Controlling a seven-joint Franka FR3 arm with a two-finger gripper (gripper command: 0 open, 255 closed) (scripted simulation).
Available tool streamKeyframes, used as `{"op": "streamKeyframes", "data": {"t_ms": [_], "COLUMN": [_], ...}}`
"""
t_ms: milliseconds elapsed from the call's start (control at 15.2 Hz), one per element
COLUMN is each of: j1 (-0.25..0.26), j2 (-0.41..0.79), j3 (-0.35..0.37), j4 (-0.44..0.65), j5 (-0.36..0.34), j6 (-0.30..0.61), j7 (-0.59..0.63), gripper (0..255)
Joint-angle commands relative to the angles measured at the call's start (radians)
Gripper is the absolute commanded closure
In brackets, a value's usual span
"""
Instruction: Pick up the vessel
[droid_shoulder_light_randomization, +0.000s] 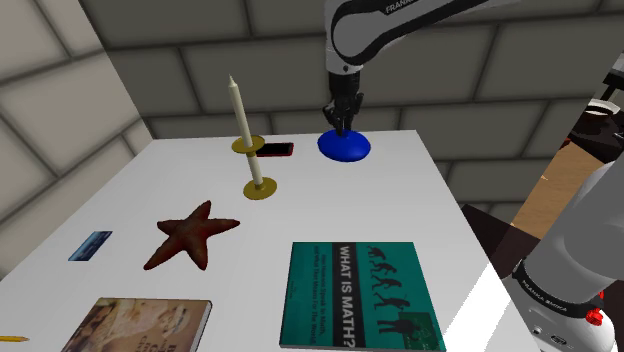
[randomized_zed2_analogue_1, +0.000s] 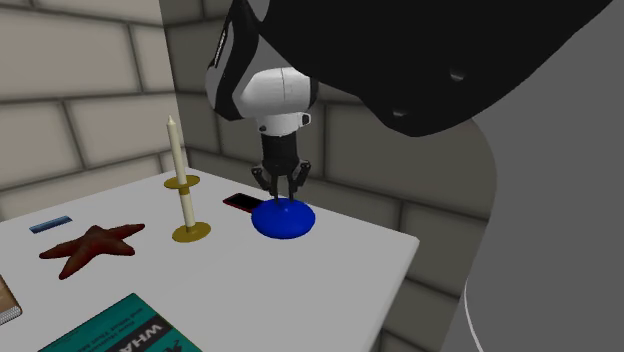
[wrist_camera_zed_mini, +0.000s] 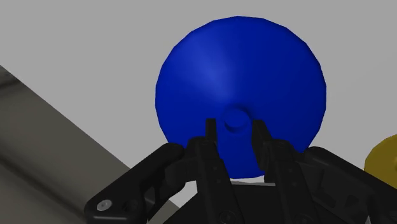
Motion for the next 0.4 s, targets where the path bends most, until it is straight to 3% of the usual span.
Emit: {"op": "streamKeyframes", "data": {"t_ms": [0, 330], "j1": [-0.001, -0.001], "j2": [-0.004, -0.011], "j3": [-0.001, -0.001], "j4": [0.024, 0.059], "j5": [0.001, 0.003], "j6": [-0.028, -0.07], "j7": [-0.003, -0.005], "gripper": [255, 255]}}
